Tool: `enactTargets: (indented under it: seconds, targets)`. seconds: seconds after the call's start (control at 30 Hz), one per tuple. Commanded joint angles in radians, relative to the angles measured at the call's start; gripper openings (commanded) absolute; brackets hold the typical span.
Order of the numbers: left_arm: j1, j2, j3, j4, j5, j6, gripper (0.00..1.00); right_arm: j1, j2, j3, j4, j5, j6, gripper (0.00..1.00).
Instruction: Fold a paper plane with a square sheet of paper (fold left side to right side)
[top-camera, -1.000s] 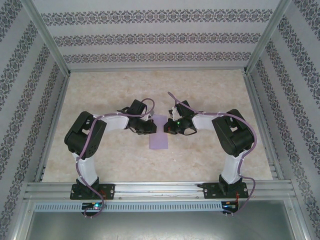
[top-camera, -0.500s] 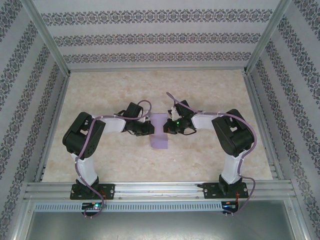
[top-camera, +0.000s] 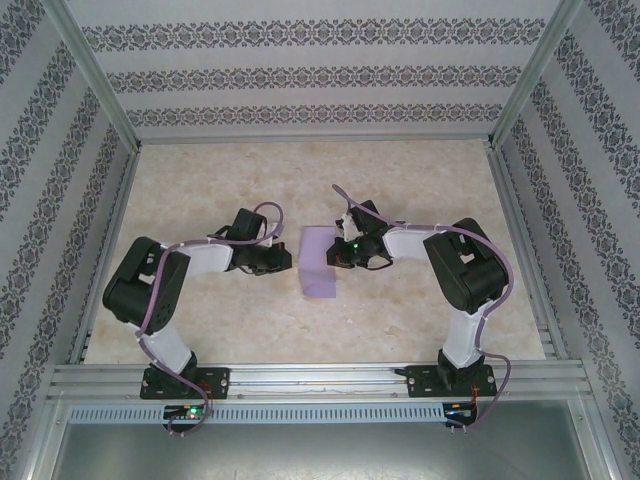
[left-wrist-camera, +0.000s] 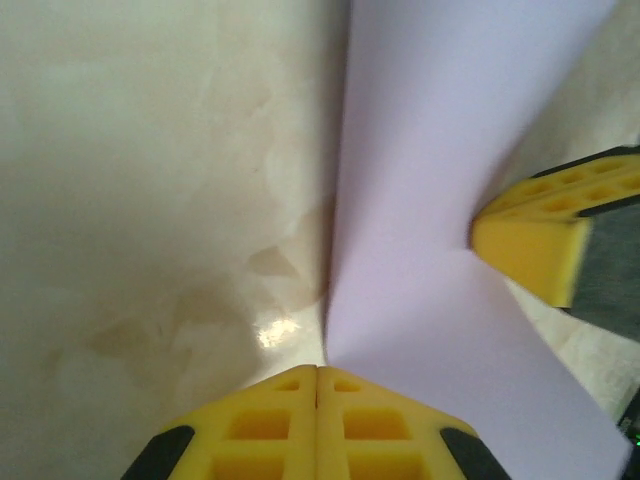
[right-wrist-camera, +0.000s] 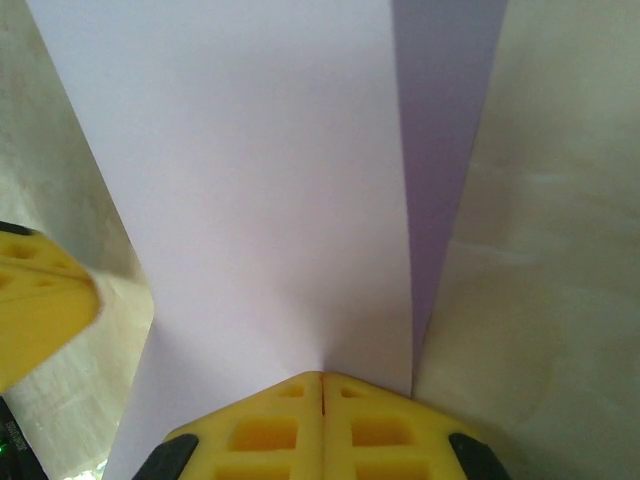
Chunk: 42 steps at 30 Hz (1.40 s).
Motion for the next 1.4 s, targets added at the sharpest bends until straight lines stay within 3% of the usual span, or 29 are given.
enactTargets:
  seconds: [0.0, 0.43, 0.97, 1.37]
  targets:
    - [0.000, -0.022, 0.010, 0.039, 0.016, -0.029, 0.05, 0.007, 0.081, -0.053, -0.136, 0.165, -0.023, 0.00]
    - [-0.097, 0.094, 0.085, 0.114, 0.057, -0.055, 0.04, 0.014, 0.090, -0.045, -0.139, 0.165, -0.022, 0.00]
    - [-0.104, 0.169, 0.095, 0.025, 0.012, 0.002, 0.04, 0.020, 0.088, -0.035, -0.145, 0.159, -0.024, 0.00]
    - [-0.104, 0.201, 0.078, -0.006, -0.026, 0.019, 0.04, 0.017, 0.012, -0.003, -0.088, 0.084, 0.001, 0.00]
